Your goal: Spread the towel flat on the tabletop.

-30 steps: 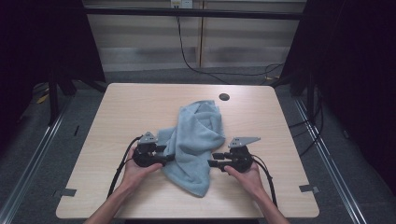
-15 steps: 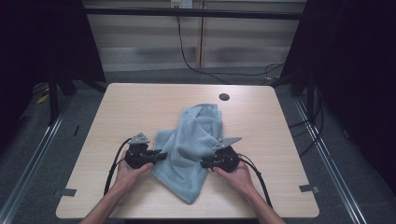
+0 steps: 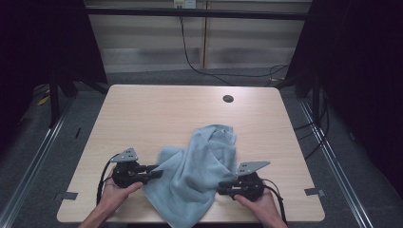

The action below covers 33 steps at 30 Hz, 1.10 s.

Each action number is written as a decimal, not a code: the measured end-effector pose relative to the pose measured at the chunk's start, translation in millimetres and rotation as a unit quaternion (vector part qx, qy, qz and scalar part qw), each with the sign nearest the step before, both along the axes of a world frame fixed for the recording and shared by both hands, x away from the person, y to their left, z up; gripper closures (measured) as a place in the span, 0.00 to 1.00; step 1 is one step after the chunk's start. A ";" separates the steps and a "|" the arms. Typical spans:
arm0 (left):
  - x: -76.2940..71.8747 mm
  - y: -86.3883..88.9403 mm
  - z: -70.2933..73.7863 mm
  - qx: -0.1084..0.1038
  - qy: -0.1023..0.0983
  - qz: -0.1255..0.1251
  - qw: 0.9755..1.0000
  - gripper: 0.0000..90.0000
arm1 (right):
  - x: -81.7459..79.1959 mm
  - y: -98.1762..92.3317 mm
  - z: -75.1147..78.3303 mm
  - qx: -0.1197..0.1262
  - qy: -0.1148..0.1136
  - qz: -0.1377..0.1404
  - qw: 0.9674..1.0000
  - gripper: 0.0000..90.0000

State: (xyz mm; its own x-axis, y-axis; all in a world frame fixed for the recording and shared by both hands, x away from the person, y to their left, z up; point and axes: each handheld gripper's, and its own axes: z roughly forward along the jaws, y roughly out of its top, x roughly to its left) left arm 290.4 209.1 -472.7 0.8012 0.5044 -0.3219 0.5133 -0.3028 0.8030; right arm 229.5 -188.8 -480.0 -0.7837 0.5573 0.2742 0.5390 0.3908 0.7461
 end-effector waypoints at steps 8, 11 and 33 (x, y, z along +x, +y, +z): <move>36.5 -8.8 18.4 -0.043 -0.014 0.035 0.998 0.59 | 55.1 -13.6 22.3 0.023 -0.032 -0.061 0.997 0.65; 58.2 -19.8 8.3 -0.004 -0.008 0.044 0.999 0.58 | 85.2 2.7 28.6 0.028 -0.040 -0.061 0.997 0.59; 66.0 -30.3 -29.6 0.093 0.003 0.055 0.994 0.92 | 132.9 49.0 3.2 -0.011 -0.026 -0.074 0.997 0.90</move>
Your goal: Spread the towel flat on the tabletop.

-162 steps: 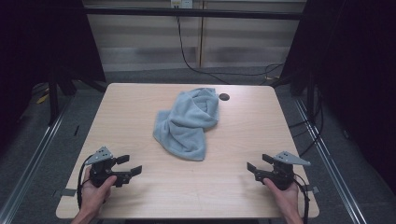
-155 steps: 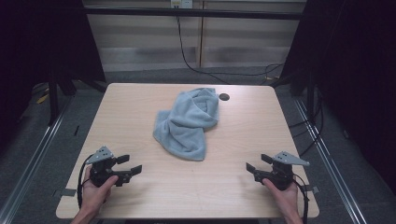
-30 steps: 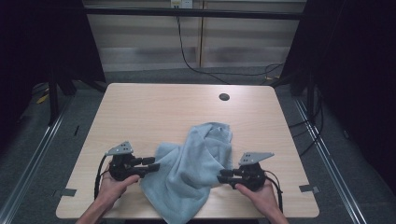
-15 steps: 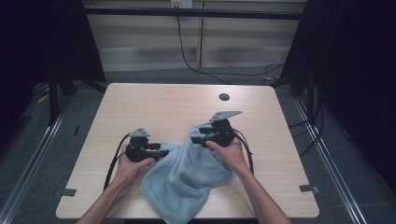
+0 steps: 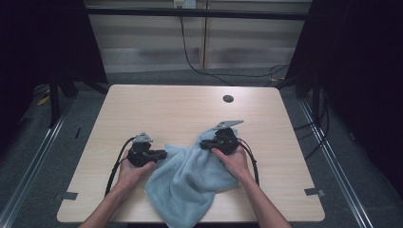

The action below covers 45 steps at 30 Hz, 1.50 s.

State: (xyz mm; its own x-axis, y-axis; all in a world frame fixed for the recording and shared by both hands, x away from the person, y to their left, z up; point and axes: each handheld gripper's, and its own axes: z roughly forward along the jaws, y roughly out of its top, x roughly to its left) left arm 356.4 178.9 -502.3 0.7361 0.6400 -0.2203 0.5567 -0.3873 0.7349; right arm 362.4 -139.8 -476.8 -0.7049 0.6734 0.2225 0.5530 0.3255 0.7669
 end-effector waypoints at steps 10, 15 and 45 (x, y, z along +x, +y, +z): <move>6.2 12.7 5.5 -0.056 0.011 0.007 0.998 0.98 | -2.5 -29.6 18.8 0.021 -0.023 -0.024 0.999 0.94; 16.1 21.9 27.2 -0.077 -0.004 0.023 0.997 0.99 | 6.0 -39.0 38.5 0.043 -0.036 -0.032 0.998 0.94; 21.5 6.7 4.8 -0.022 0.012 0.015 1.000 0.69 | -22.3 -93.6 30.5 0.035 -0.024 -0.075 0.996 0.93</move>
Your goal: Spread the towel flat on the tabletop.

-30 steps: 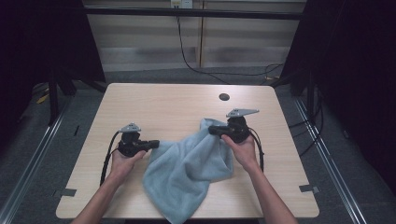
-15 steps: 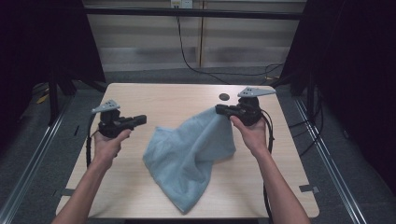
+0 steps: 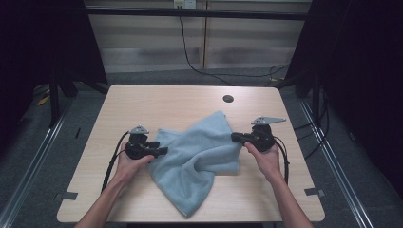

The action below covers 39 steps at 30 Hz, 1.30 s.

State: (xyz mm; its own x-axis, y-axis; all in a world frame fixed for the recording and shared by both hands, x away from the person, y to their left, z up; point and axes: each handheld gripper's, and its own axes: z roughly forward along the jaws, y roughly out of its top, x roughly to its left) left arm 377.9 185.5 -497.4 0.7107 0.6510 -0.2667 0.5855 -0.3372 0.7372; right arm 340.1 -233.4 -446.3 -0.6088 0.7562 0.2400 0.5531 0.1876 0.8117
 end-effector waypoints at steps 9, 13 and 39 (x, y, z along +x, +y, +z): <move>10.6 9.4 29.6 -0.056 -0.021 0.018 0.998 0.95 | 9.4 0.1 15.9 0.010 -0.013 0.002 1.000 0.94; 17.3 15.1 67.2 -0.080 -0.055 0.037 0.995 0.95 | 14.5 -0.3 38.3 0.018 -0.038 -0.002 0.999 0.94; -77.4 -15.4 14.7 -0.035 0.012 -0.104 0.994 0.94 | -89.4 -21.5 -41.3 -0.045 0.042 0.014 0.998 0.89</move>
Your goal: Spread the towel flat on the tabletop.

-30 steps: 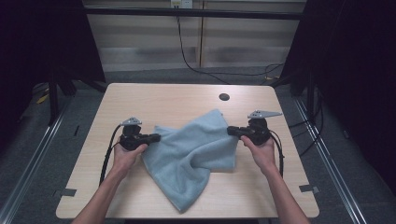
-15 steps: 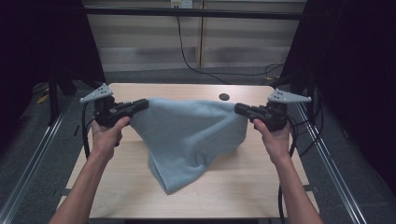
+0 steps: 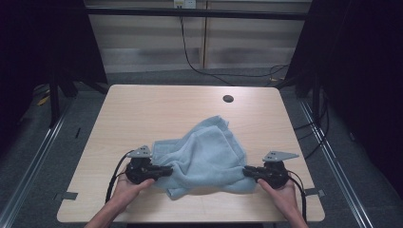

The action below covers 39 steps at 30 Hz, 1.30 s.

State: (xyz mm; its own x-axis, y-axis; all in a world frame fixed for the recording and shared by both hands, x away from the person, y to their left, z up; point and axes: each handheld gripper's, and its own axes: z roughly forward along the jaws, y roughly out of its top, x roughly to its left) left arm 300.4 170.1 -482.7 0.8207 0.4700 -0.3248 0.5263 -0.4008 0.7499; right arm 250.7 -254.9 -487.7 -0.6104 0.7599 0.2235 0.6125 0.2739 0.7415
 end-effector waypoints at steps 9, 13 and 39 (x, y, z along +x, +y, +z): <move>31.6 8.7 -11.6 0.040 -0.017 0.067 0.997 0.93 | 12.4 32.7 -13.0 -0.011 0.033 0.037 0.999 0.83; 22.9 19.1 -10.9 0.030 -0.005 0.027 0.999 0.92 | -3.9 44.2 -9.8 -0.008 0.050 0.061 0.997 0.80; 7.5 28.6 -8.9 0.035 -0.018 0.025 0.999 0.67 | 36.5 64.7 -11.8 -0.035 0.021 0.075 0.996 0.72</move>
